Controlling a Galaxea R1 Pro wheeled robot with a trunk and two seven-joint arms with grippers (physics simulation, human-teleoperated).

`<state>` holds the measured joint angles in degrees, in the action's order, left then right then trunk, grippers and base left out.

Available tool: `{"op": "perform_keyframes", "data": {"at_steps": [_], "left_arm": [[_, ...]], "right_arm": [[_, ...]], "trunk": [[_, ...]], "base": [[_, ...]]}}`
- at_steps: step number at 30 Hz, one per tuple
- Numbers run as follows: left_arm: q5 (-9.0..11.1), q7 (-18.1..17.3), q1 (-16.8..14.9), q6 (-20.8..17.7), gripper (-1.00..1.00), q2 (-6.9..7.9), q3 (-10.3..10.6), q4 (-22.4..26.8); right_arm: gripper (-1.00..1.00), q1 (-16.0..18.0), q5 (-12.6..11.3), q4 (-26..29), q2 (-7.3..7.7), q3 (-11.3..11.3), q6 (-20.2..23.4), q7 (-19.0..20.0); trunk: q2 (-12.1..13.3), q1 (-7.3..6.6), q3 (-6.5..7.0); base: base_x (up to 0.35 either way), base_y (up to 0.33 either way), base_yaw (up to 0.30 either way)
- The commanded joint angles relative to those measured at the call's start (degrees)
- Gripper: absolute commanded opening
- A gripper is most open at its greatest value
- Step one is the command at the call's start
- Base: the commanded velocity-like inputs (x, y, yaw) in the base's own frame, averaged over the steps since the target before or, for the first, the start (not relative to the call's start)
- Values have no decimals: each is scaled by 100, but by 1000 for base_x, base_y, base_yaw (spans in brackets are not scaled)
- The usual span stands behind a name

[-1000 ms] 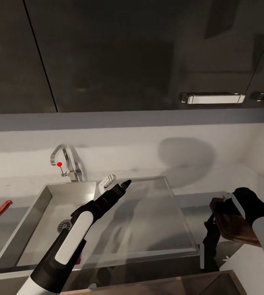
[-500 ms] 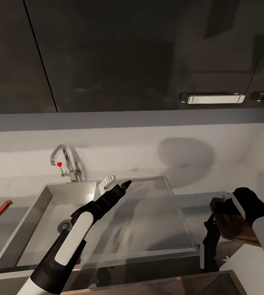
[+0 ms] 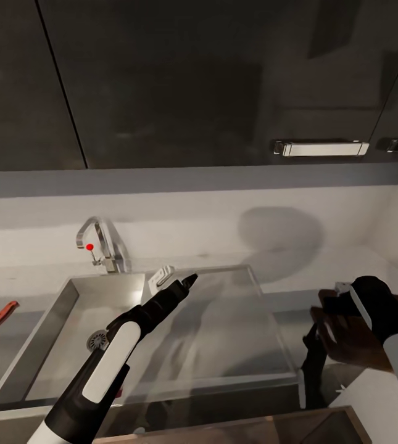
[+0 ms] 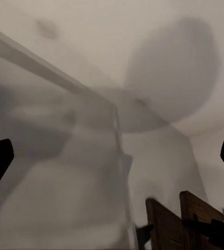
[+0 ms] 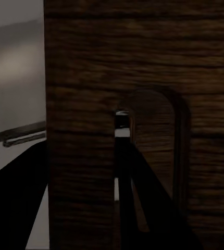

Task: In the kitchen, take the Vidalia onion out of the sink, dice it on the chopping board with the paring knife, put the diced onion into the bowl on the countertop, then place both the paring knife and the chopping board into the sink.

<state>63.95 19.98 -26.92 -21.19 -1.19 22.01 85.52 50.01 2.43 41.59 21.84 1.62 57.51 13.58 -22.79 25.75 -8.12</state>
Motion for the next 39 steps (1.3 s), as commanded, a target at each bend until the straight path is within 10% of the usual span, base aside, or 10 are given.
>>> {"op": "perform_keyframes", "data": {"at_steps": [1, 20, 39], "left_arm": [[56, 50, -4, -10, 100, 0, 0, 8], [66, 41, 2, -8, 100, -13, 5, 8], [125, 41, 2, -25, 100, -5, 5, 8]], "right_arm": [[-100, -15, 39, 48, -1, 10, 58, 30], [-100, -385, 21, 1681, -49, 3, 249, 31], [-100, -395, 20, 1739, -27, 13, 249, 31]], "trunk": [[-13, 3, -13], [-13, 3, -13], [-13, 3, -13]], "base": [[-77, 20, 0], [-194, 115, 23], [-82, 79, 221]]}}
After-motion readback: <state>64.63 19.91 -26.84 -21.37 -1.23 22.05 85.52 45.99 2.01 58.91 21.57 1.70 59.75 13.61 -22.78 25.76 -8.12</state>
